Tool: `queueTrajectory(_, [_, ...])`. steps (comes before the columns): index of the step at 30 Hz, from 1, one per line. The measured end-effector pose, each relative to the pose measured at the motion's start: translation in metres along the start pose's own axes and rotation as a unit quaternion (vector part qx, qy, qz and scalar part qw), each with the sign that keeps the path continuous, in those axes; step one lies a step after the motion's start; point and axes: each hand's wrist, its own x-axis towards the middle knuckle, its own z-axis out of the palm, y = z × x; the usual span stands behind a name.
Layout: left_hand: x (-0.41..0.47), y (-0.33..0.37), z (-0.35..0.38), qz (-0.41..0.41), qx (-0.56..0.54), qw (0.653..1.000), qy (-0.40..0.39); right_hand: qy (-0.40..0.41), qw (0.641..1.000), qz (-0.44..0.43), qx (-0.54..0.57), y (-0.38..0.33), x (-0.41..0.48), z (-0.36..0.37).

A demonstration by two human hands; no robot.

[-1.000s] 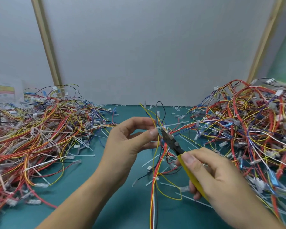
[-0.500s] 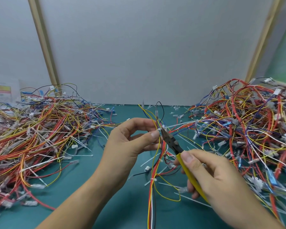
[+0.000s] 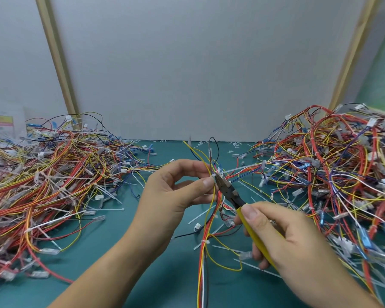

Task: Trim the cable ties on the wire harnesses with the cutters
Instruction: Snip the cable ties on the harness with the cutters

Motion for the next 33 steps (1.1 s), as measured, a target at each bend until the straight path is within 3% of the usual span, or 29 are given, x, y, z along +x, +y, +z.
queueTrajectory(6, [0.000, -0.003, 0.000, 0.003, 0.004, 1.000, -0.003, -0.011, 1.000, 0.016, 0.021, -0.001, -0.001, -0.002])
queueTrajectory(10, [0.001, -0.004, -0.001, 0.005, 0.016, 1.000, -0.001, 0.002, 0.995, 0.039, 0.092, 0.002, 0.003, -0.003])
queueTrajectory(16, [0.008, -0.012, -0.009, 0.028, 0.177, 0.976, 0.125, 0.007, 0.992, 0.032, 0.122, 0.007, 0.007, 0.000])
queueTrajectory(19, [0.004, -0.021, -0.010, -0.083, 0.349, 0.933, -0.016, 0.003, 0.990, 0.044, 0.134, 0.009, 0.008, 0.004])
queueTrajectory(22, [-0.003, -0.030, -0.007, -0.099, 0.430, 0.882, -0.163, 0.011, 0.985, 0.071, 0.158, 0.014, 0.012, 0.007])
queueTrajectory(24, [-0.004, -0.027, -0.005, -0.084, 0.373, 0.910, -0.158, 0.031, 0.978, 0.097, 0.179, 0.019, 0.015, 0.005])
queueTrajectory(27, [-0.002, -0.012, 0.002, -0.042, 0.235, 0.971, -0.017, 0.071, 0.977, 0.095, 0.176, 0.022, 0.018, 0.002])
queueTrajectory(29, [-0.002, 0.010, 0.008, 0.015, 0.148, 0.987, 0.053, 0.094, 0.976, 0.089, 0.173, 0.019, 0.020, -0.001])
queueTrajectory(33, [-0.002, 0.081, 0.027, 0.121, 0.045, 0.991, 0.019, 0.069, 0.986, 0.091, 0.125, 0.005, 0.026, -0.009])
